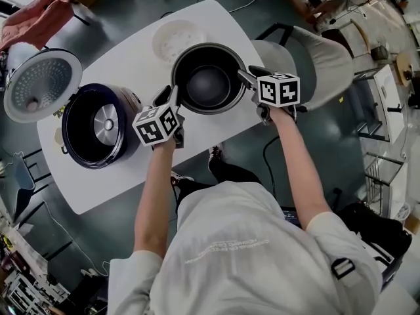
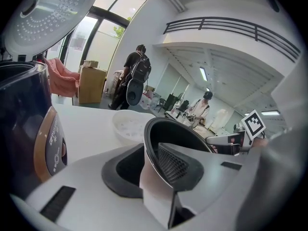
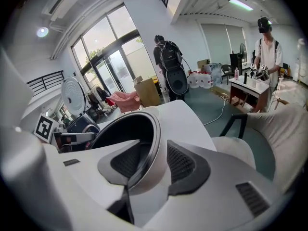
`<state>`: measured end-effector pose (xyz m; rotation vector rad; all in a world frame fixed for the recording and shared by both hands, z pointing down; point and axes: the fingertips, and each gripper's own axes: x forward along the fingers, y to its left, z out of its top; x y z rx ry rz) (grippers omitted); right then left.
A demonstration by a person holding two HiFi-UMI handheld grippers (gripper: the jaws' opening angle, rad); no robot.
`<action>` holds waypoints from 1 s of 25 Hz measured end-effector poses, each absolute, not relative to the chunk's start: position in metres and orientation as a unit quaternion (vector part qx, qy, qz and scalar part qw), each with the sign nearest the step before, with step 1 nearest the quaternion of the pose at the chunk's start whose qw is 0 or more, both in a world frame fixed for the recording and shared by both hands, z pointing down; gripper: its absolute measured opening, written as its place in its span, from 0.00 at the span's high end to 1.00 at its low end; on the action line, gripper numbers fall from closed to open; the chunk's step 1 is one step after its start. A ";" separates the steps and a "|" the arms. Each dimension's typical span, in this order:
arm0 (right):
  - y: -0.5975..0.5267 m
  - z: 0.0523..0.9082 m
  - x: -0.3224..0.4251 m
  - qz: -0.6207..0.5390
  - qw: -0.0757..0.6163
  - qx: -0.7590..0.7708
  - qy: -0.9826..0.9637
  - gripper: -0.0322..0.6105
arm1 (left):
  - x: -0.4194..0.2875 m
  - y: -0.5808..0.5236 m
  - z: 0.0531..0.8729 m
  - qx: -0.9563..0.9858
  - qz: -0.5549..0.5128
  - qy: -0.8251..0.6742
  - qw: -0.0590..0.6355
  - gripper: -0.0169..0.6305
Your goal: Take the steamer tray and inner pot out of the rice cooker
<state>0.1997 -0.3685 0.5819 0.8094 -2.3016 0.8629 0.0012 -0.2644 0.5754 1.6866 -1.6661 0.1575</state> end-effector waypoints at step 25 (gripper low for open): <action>-0.317 0.404 0.111 0.170 0.145 0.304 -0.926 0.71 | -0.120 -0.187 0.392 0.686 0.070 -0.709 0.150 0.84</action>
